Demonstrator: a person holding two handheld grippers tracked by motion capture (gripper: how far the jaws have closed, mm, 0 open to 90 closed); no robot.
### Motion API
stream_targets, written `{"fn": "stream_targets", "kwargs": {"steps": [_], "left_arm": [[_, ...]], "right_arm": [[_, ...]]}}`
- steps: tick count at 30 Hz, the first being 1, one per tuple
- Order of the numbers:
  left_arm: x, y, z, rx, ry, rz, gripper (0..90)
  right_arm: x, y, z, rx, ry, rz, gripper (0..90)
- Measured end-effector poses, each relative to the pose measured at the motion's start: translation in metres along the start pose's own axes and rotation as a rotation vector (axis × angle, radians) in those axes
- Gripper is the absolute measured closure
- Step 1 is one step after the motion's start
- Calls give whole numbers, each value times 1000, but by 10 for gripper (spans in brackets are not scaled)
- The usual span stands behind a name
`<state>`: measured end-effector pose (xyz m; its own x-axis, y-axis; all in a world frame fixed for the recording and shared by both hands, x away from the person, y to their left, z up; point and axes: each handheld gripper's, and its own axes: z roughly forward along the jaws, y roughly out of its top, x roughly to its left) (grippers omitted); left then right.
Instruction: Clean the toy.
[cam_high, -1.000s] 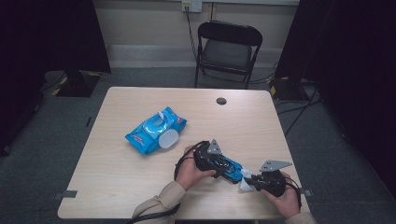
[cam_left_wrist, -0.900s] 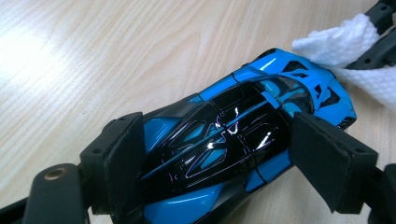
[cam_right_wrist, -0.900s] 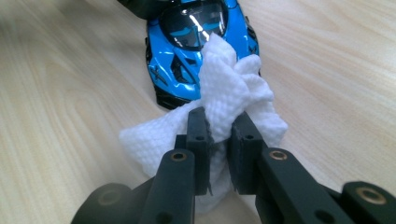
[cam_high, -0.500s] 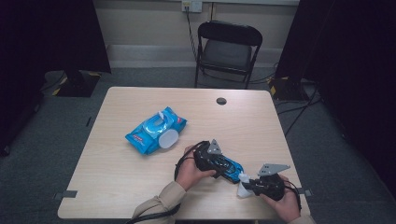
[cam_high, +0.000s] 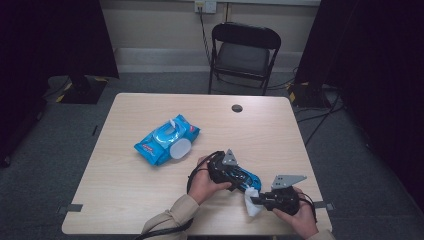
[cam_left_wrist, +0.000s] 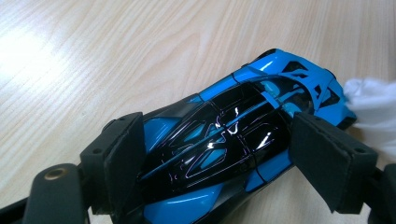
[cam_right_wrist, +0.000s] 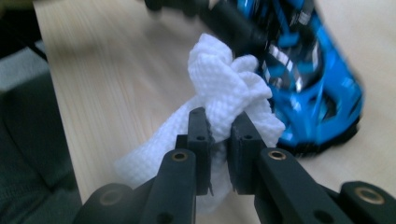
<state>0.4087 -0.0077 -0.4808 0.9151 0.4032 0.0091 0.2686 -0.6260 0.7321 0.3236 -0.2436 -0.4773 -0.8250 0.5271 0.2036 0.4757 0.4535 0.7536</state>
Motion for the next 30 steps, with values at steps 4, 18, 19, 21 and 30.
{"fn": "stream_targets", "kwargs": {"steps": [4,18,19,21,30], "left_arm": [[0,1,1,-1,-3,-2,184],[2,5,1,19,-21,-12,176],[2,5,1,18,-24,-14,172],[3,4,1,17,-26,-13,175],[5,3,-5,20,-38,-18,190]], "right_arm": [[-13,15,-13,-77,-72,13,805],[-70,60,18,-94,-300,57,780],[-73,63,23,-85,-302,58,778],[-76,66,33,-70,-303,61,761],[-81,71,60,-25,-292,60,638]]}}
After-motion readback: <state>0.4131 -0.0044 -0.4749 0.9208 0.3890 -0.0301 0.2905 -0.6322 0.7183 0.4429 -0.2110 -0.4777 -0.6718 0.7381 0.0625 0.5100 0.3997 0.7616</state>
